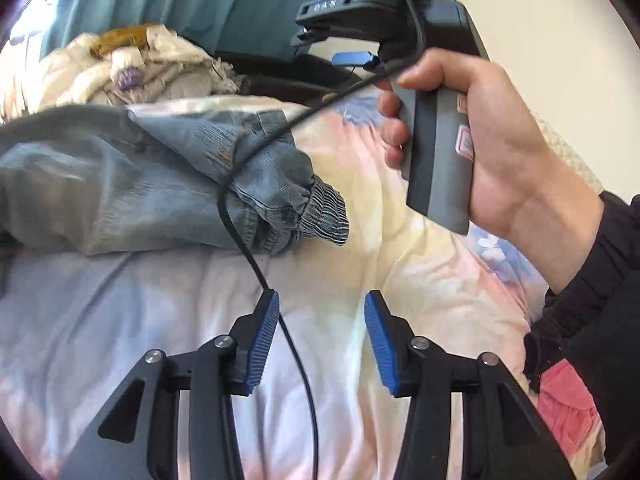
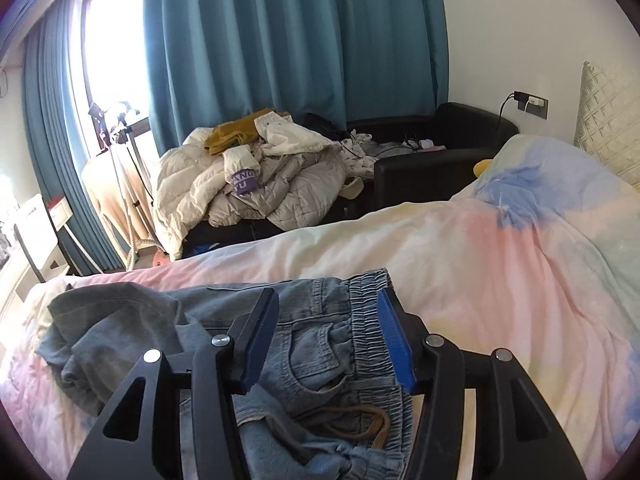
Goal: Fold clothes
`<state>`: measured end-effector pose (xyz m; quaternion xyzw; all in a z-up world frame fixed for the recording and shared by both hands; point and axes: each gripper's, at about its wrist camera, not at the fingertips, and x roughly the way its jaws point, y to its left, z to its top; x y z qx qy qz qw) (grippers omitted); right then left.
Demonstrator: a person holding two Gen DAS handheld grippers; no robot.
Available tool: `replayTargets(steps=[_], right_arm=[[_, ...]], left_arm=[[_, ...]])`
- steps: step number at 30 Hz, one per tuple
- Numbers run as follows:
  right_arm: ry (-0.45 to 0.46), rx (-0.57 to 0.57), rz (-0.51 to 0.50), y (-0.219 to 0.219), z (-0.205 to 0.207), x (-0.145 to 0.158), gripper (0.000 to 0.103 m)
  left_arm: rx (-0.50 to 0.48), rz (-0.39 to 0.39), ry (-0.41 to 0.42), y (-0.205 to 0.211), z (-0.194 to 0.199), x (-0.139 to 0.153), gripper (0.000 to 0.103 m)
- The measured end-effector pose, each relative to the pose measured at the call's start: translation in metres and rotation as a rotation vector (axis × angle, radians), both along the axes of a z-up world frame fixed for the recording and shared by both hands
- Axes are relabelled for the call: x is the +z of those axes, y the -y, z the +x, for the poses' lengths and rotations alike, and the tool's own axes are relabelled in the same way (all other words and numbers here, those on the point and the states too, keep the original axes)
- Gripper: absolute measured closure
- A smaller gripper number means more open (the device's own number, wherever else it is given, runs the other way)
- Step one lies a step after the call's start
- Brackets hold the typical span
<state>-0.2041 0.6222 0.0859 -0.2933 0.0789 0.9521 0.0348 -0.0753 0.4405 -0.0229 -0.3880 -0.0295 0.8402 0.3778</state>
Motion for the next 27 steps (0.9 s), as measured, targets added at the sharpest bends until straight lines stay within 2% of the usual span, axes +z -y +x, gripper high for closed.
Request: replayTargets(steps=[2,4,6,8,13,19,27], right_arm=[[-0.023,0.02,-0.002,0.012,0.022,0.005,0.051],[-0.012,0.039,0.02,0.027,0.038,0.004,0.051],[-0.009,0.062,0.038,0.043,0.053,0.001,0.051],[-0.002,0.083,0.018,0.055,0.065,-0.004,0.051],[0.007,0.132,0.001,0.085,0.078,-0.015,0.051],[0.035,0.168,0.004,0.116,0.052,-0.034,0.051],[0.09,0.225,0.093,0.157,-0.031,-0.068,0.051]], left_arm=[[-0.022,-0.018,-0.04,0.03,0.019,0.012,0.057],[-0.035,-0.034,-0.08,0.066,0.061,0.027,0.057],[-0.038,-0.047,-0.106,0.079,0.071,0.031,0.057],[-0.037,-0.049,-0.107,0.104,0.08,0.048,0.057],[-0.018,-0.06,-0.117,0.164,0.096,0.075,0.057],[0.031,-0.059,-0.155,0.222,0.092,0.073,0.057],[0.132,-0.001,-0.115,0.276,0.042,0.04,0.057]])
